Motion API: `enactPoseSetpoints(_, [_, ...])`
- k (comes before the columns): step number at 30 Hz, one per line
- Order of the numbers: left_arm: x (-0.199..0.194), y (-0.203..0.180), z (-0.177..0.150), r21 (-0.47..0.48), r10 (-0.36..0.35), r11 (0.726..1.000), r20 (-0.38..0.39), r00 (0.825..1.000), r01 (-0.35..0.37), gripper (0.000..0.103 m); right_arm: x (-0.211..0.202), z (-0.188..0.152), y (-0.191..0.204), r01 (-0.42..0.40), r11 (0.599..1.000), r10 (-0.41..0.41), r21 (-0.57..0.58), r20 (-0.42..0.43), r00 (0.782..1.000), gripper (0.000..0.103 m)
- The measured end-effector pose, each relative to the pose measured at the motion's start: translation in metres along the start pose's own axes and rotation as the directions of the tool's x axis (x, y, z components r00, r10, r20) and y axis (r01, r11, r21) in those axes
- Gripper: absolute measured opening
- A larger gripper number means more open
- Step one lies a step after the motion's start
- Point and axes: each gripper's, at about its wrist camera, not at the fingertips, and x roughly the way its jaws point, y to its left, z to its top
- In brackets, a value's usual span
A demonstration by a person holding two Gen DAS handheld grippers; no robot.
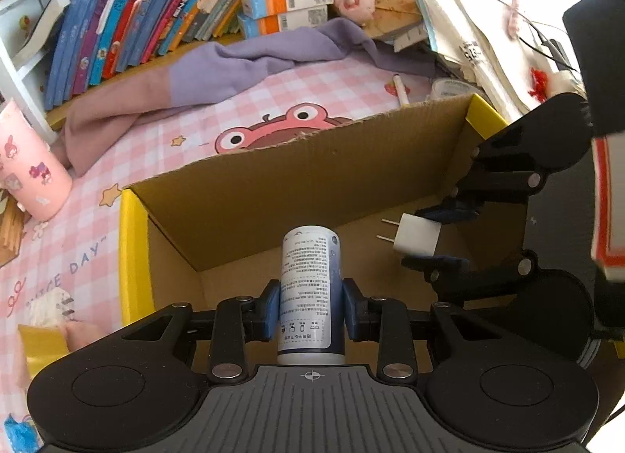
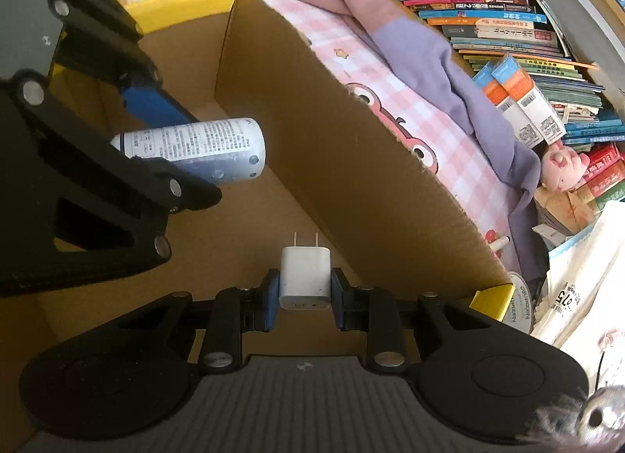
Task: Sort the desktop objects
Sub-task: 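Lower the spray bottle into the box and open the left gripper while the right gripper releases the plug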
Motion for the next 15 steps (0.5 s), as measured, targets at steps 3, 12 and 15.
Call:
enactPoseSetpoints(3, [0.003,0.000,0.001,0.006,-0.005,1.000,-0.015,1.000,0.006,0.031,0.002,0.001,-0.002,-0.006,1.000,0.006,0.010,-0.001,1.000,0.025])
enactPoseSetpoints(12, [-0.005,-0.005,0.001,0.031,0.035,0.999,0.049,0.998,-0.036,0.040,0.000,0.003,-0.003,-0.011,1.000,0.011,0.020,0.018,1.000,0.035])
enactPoseSetpoints(15, [-0.019,-0.007,-0.001,0.024,0.053,0.998,0.121,0.991,-0.057,0.051,-0.007,0.003,-0.003,-0.013,1.000,0.012,0.025,0.063,0.998,0.047])
